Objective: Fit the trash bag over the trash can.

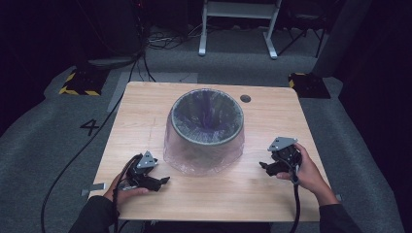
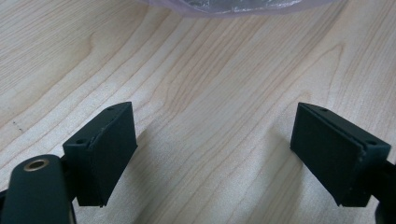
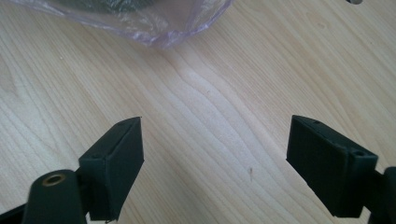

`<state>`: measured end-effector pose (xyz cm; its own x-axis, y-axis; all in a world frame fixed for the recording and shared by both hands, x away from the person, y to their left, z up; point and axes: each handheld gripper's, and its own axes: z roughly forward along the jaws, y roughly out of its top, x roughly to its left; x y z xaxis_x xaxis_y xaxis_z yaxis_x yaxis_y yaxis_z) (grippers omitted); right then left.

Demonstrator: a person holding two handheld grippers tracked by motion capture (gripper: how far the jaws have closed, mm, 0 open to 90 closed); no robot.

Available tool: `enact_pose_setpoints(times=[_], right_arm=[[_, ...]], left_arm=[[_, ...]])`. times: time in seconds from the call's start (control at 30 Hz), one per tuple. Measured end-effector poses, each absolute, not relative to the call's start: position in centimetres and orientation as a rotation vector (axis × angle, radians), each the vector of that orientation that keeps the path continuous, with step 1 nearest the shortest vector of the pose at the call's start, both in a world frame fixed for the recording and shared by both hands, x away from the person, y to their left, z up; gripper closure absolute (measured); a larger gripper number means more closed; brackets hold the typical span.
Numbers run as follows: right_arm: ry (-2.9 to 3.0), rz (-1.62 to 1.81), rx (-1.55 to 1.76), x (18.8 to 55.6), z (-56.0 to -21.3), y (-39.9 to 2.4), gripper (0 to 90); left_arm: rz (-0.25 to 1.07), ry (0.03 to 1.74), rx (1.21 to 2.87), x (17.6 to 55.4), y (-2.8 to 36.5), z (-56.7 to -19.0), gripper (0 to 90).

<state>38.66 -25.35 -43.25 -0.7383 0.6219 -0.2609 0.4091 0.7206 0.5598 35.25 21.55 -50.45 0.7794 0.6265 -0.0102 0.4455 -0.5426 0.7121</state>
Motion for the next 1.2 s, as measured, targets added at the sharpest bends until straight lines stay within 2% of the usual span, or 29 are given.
enact_pose_setpoints(times=[0.63,1.2], right_arm=[[2.489,0.682,0.756,37.0,-46.3,-25.1,18.2],[2.453,0.801,0.875,35.7,-48.0,-27.9,18.1]], left_arm=[[0.318,0.793,2.235,35.3,21.5,-50.4,13.9],[0.318,0.793,2.235,35.2,21.5,-50.4,14.0]])
